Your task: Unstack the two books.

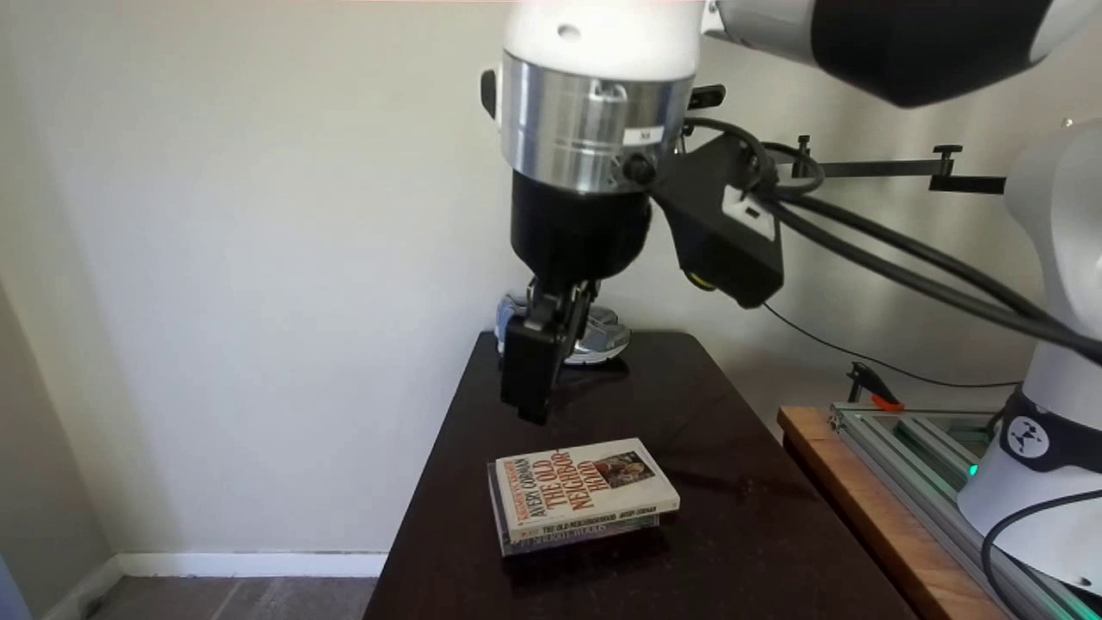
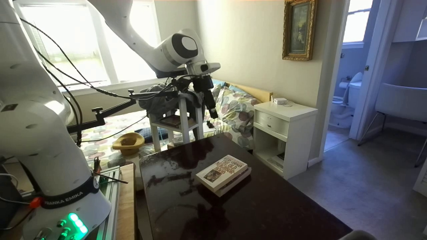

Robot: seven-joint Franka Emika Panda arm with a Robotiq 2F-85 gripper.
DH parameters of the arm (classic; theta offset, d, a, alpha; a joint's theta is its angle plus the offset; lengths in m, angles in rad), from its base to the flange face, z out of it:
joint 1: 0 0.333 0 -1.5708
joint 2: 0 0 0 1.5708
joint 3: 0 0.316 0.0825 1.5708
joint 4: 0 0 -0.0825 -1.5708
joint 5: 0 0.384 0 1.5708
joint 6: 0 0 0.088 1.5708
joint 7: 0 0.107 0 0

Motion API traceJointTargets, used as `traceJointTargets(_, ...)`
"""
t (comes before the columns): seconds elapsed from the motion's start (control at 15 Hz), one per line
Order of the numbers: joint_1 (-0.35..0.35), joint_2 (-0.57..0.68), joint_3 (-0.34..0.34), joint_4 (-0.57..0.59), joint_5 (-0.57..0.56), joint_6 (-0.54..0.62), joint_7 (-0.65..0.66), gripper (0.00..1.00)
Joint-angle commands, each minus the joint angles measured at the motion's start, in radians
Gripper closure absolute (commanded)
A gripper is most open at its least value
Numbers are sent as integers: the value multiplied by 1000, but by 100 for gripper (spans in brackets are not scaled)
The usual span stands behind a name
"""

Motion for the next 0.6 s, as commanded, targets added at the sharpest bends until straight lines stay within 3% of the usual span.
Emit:
traceJointTargets(0.0, 2, -5, -5, -92, -80, 82, 5, 0)
traceJointTargets(0.33, -6, 4, -15, -194, -150, 187, -14, 0)
traceJointTargets(0.53, 2, 5, -15, -190, -126, 145, -8, 0)
